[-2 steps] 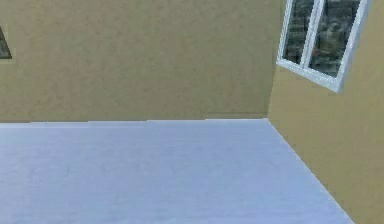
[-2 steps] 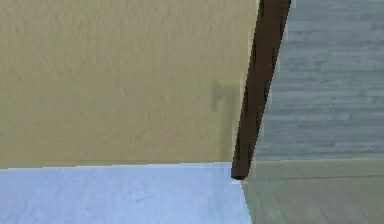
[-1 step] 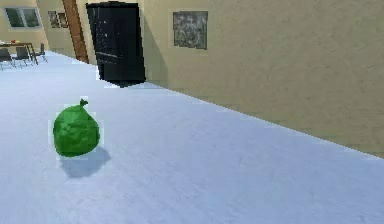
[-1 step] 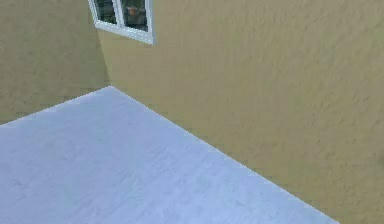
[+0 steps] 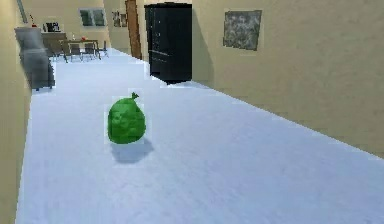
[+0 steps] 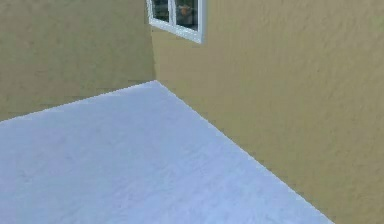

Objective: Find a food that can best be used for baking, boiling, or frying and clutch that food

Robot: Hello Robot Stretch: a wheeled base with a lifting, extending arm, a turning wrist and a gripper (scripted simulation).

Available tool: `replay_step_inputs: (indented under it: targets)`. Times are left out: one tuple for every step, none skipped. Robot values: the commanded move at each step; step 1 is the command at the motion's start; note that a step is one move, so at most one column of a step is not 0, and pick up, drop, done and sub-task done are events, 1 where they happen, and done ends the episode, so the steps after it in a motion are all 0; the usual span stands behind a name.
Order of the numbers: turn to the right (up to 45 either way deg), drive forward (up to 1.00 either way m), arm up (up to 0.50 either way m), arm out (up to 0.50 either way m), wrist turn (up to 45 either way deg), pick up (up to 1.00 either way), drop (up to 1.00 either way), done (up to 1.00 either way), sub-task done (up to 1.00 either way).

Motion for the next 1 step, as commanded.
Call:
replay_step_inputs:
  targets:
    - [0.0,1.00,0.00,0.00,0.0,0.00,0.00,0.00,0.00]
